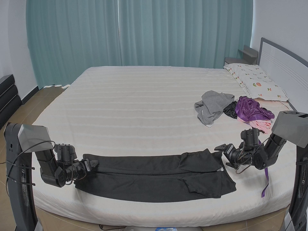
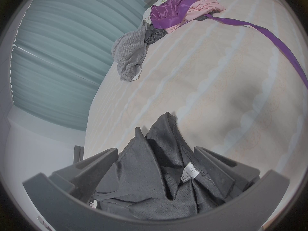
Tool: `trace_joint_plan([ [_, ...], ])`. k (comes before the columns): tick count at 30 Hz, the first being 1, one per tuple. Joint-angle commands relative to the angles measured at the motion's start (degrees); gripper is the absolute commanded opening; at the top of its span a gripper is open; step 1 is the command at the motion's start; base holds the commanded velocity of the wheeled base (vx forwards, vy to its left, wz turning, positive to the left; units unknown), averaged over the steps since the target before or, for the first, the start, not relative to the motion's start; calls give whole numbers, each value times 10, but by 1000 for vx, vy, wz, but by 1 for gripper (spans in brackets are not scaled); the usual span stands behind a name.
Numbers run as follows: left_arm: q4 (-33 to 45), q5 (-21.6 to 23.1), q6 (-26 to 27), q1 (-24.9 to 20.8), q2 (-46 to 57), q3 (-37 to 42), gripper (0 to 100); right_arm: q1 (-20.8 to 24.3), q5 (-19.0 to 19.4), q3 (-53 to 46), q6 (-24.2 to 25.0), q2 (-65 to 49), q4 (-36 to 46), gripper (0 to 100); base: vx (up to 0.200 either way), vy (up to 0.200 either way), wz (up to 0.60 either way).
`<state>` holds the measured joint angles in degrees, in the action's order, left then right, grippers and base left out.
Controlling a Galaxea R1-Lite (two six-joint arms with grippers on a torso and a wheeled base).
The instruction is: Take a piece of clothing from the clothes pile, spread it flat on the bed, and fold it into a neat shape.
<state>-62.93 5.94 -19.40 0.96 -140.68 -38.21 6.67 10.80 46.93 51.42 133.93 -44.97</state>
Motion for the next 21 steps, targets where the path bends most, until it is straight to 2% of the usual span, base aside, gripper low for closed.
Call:
trace_joint_plan([
  [1,-1,0,0,-6,1,7,100,0,0,0,0,0,0,100,0,0,0],
  [7,1,-1,1,-7,-6,8,100,1,0,0,-1,1,0,100,0,0,0],
  [8,2,-1,1,-7,-6,8,0,1,0,0,-1,1,0,100,0,0,0],
  [21,-3,0,-1,-7,-1,9,0,1,0,0,-1,1,0,100,0,0,0],
])
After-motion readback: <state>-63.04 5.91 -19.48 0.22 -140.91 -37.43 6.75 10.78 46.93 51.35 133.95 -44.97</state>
